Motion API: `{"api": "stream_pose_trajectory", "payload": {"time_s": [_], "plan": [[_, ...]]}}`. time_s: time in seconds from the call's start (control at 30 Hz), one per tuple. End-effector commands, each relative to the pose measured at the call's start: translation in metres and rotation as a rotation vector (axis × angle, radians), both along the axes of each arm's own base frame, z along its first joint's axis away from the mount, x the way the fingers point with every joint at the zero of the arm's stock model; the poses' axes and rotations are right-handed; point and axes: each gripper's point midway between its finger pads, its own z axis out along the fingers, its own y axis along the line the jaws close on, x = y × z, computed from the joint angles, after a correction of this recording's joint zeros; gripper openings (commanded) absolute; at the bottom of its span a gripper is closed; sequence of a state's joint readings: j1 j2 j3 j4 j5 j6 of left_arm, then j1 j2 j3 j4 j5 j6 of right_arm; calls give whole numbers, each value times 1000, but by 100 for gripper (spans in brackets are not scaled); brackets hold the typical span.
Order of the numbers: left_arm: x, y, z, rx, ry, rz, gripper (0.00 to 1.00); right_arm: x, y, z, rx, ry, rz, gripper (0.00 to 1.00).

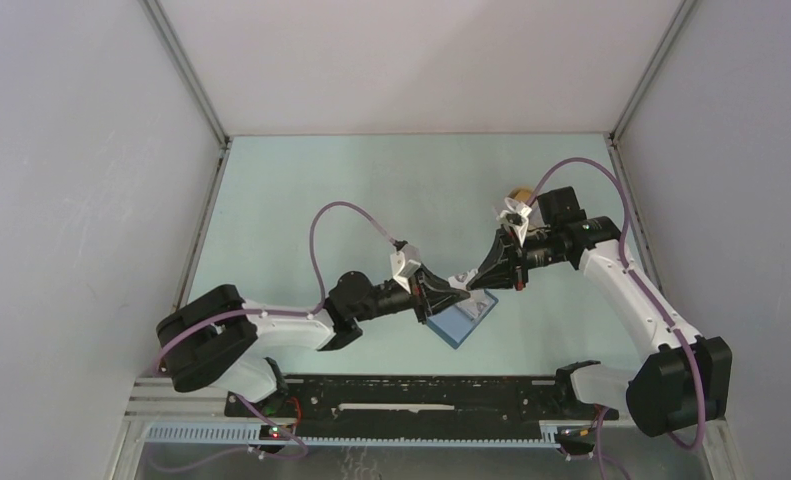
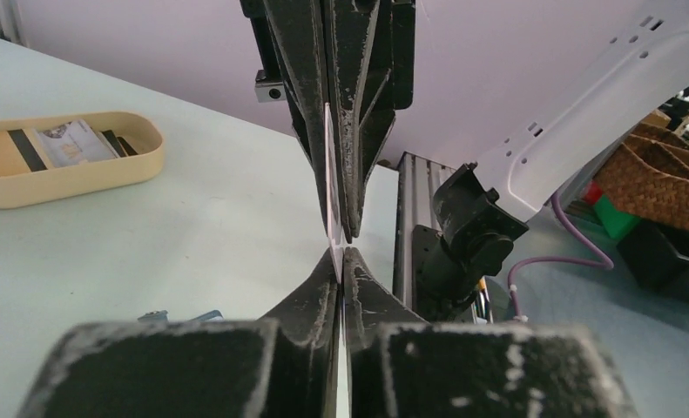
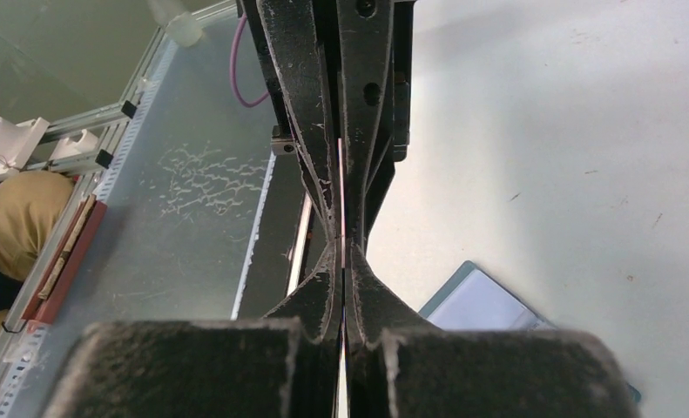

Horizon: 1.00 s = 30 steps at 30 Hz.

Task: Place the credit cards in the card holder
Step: Pick up the credit card from the storage box.

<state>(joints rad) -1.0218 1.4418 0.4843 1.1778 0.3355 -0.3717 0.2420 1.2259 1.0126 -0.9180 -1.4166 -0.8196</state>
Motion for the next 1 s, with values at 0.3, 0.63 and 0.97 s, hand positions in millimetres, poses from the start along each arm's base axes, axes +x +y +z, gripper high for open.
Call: {"api": "stream_pose_trajectory", "payload": {"time_s": [0.3,0.63,0.97], "plan": [[-8,2,2,17,31,-28,0,-2,-2,4,-28,-54,-22,56],[-12,5,-15,82,91,-44,0,-4,2,-5,-68,-40,-7,56],[-12,6,-20,123,103,-42,0,0,1,-11,-108,-55,-25,46]]}}
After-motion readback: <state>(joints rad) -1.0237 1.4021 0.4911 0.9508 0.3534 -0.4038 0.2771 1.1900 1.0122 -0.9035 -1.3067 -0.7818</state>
